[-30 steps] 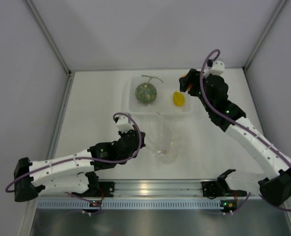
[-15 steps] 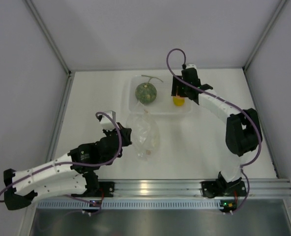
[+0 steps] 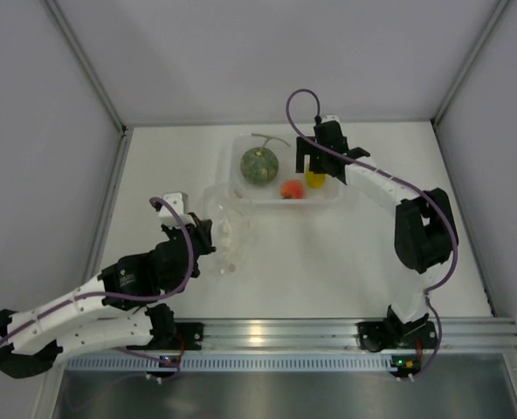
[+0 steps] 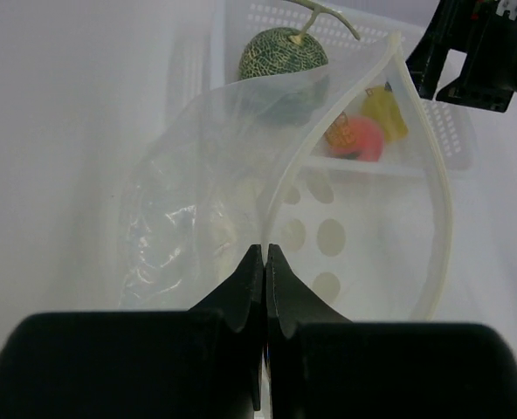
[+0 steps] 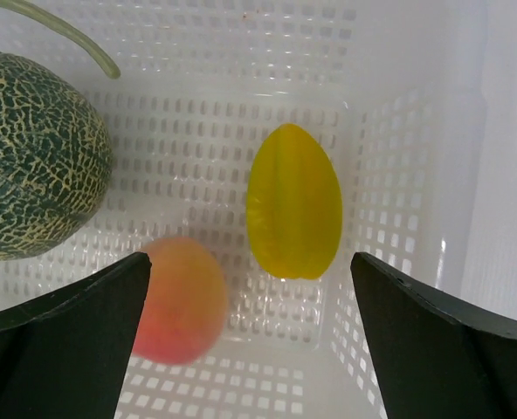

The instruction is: Open the zip-top bag and remove the fake food

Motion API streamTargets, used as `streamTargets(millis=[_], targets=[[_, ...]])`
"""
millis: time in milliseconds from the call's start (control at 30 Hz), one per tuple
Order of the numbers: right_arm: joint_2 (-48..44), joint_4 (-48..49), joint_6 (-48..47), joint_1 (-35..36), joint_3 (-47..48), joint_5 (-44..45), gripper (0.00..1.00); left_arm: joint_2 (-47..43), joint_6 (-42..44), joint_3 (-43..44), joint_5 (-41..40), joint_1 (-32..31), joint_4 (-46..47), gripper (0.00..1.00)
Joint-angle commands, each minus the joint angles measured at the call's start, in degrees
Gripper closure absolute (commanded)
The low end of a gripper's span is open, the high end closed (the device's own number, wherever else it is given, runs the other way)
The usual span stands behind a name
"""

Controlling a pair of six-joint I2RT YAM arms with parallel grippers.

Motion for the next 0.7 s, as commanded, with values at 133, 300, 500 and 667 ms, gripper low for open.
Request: streamTargets(millis=[133, 300, 500, 667], targets=[[-17.0, -8.7, 0.8, 0.0, -2.7, 8.2, 0.01, 5.3, 9.4, 8.6, -5.4, 0.5, -8.0, 1.0], [-29.0, -16.1, 3.2, 0.0, -10.5, 14.7, 0.01, 16.4, 10.3, 11.4, 0.6, 0.8, -10.0, 1.0], [-47.0, -21.9, 3.0, 0.1, -18.2, 24.7, 0.01, 27.0, 5.7, 12.5, 3.3, 0.8, -9.8, 1.0], [-61.2, -22.6, 0.1, 0.1, -22.9, 24.9, 0.0, 32.3, 3.3, 14.0, 6.5, 0.8, -9.4, 1.0]])
